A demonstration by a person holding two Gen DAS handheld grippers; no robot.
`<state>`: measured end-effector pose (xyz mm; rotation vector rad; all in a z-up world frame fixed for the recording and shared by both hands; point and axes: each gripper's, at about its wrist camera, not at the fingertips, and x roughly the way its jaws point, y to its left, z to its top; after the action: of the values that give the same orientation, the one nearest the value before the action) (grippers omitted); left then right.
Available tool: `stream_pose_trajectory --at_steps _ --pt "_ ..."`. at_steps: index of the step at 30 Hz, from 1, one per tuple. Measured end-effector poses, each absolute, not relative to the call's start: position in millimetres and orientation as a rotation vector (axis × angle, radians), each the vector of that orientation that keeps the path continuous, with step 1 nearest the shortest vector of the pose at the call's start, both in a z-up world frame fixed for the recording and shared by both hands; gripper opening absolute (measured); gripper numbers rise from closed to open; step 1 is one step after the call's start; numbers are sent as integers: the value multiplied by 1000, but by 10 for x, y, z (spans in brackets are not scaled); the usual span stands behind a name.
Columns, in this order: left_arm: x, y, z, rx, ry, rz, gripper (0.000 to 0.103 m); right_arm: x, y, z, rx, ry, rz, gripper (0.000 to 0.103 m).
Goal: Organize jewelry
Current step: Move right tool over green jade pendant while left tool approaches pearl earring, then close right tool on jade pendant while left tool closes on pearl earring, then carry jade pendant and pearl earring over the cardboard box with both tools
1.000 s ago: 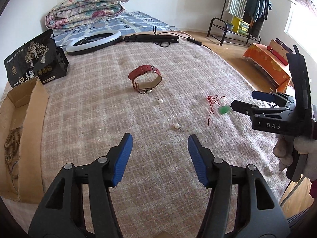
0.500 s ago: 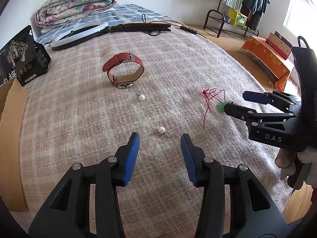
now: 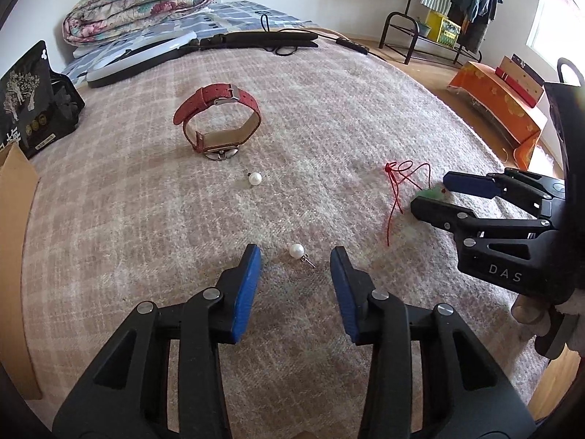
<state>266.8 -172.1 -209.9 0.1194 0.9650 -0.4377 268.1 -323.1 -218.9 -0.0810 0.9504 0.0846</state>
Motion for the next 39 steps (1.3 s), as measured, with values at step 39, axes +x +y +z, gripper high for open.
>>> stream_pose_trajectory --at_steps 39 --pt "2603 -1367 -1603 46 860 -425 8 2529 -3423 -1538 74 801 119 29"
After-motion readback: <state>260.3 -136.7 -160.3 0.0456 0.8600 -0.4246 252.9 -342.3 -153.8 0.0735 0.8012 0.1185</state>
